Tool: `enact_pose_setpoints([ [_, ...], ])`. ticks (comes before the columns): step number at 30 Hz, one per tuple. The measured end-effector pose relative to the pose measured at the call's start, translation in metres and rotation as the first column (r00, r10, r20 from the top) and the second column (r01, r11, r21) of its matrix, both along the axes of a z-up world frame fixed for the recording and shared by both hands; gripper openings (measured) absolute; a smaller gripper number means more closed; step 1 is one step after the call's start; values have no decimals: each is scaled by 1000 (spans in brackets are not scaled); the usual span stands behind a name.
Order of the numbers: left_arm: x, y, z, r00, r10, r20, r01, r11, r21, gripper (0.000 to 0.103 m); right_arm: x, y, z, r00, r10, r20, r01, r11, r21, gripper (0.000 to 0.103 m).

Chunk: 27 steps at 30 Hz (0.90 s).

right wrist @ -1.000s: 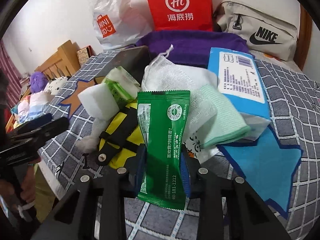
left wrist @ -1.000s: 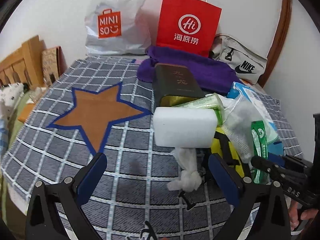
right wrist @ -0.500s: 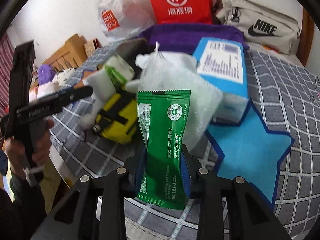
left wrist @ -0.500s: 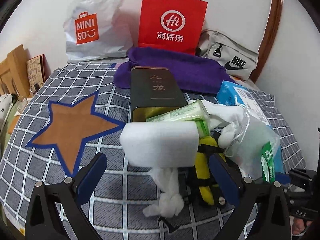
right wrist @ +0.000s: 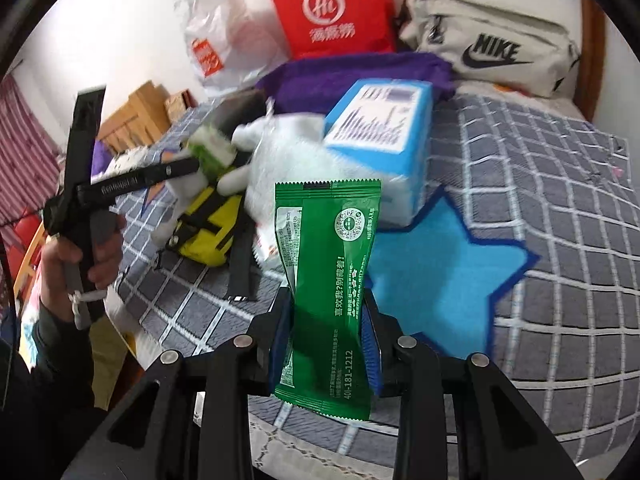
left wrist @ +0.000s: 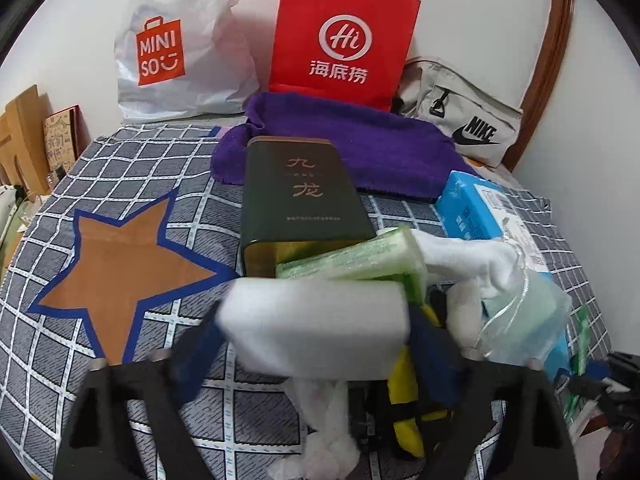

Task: Organize soft objects
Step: 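Grasp the white sponge block with the left tool while the right holds the sachet, then carry both items to the purple towel while the right tool releases the sachet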

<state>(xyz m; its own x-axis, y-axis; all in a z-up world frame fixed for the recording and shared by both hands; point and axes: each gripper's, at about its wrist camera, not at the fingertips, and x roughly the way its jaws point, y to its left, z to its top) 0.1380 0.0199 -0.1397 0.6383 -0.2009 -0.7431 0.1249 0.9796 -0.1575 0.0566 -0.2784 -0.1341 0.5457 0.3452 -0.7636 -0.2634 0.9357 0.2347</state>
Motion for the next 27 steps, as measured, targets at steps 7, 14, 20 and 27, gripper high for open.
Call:
enact_pose_setpoints([
  [7, -13, 9, 10, 1000, 14, 24, -14, 1000, -6, 81, 4, -25, -6, 994, -104, -19, 103, 994, -45, 33],
  [14, -24, 18, 28, 998, 42, 41, -41, 999, -18, 81, 12, -26, -19, 991, -124, -55, 122, 992, -40, 33],
  [20, -23, 19, 50, 996, 63, 63, -64, 998, 14, 81, 22, -20, 5, 995, -99, -5, 99, 995, -27, 32],
  [27, -12, 23, 72, 993, 87, 74, -91, 995, 52, 81, 41, -26, 36, 991, -131, 39, 133, 990, -38, 33],
])
